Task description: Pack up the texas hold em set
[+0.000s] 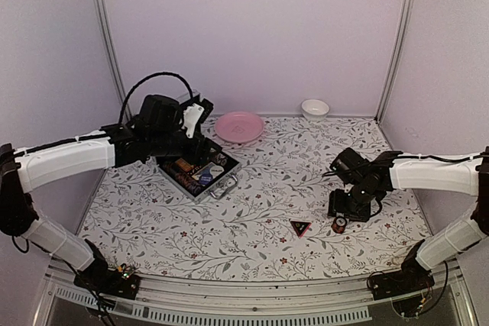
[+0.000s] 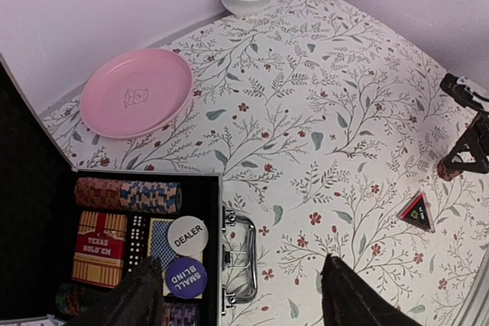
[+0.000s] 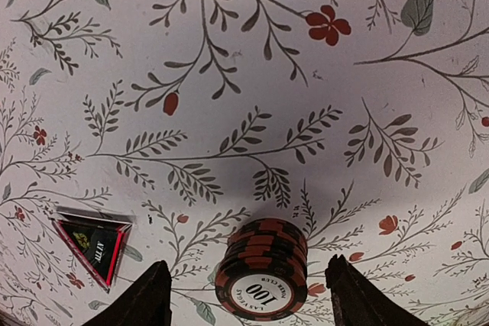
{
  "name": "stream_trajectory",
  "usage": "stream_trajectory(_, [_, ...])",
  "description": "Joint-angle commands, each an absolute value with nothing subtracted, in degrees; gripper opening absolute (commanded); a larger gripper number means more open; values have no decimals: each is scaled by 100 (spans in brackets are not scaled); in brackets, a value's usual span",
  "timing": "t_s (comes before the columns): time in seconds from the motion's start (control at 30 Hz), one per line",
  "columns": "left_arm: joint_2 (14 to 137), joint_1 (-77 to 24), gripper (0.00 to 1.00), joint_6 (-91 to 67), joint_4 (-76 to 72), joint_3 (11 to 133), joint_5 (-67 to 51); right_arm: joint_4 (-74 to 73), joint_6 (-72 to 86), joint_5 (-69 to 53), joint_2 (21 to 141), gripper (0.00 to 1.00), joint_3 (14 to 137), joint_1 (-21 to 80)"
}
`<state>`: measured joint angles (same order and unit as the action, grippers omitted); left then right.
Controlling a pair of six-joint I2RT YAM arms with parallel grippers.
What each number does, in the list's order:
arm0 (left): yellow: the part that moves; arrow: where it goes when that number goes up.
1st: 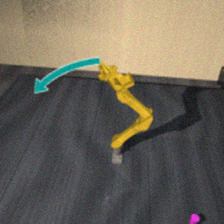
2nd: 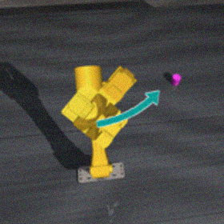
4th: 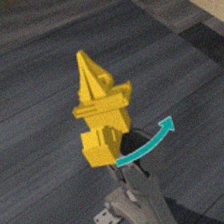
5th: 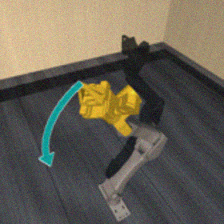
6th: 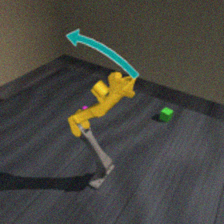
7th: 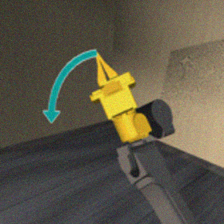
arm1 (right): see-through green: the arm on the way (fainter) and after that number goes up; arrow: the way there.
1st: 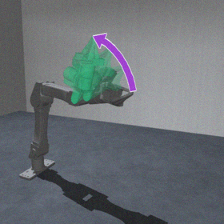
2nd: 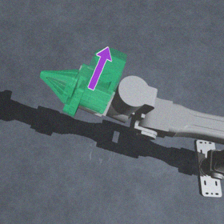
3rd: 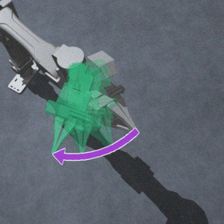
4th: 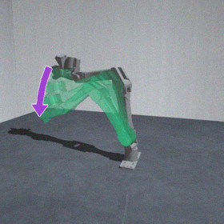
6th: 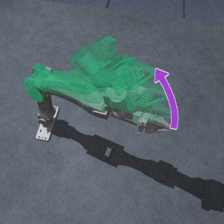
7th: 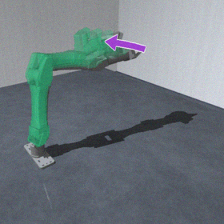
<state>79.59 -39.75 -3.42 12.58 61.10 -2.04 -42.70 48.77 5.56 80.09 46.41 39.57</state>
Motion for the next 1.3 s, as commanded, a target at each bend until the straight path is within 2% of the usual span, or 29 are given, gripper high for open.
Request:
stream_trajectory(0.0, [8322,-4147,70,-893,972,5937,-607,-4184,4763,424,8079,68,4553,3939])
stream_trajectory(0.27, [8432,-4162,68,-1643,179,5542,-924,-4251,4705,445,8231,61,4463,3960])
stream_trajectory(0.9, [8447,-4183,68,-1898,97,5302,-875,-4158,4685,526,8578,48,4470,4189])
stream_trajectory(1.27, [8432,-4177,68,-1984,4,5277,-857,-4448,4589,719,8463,31,4670,4223])
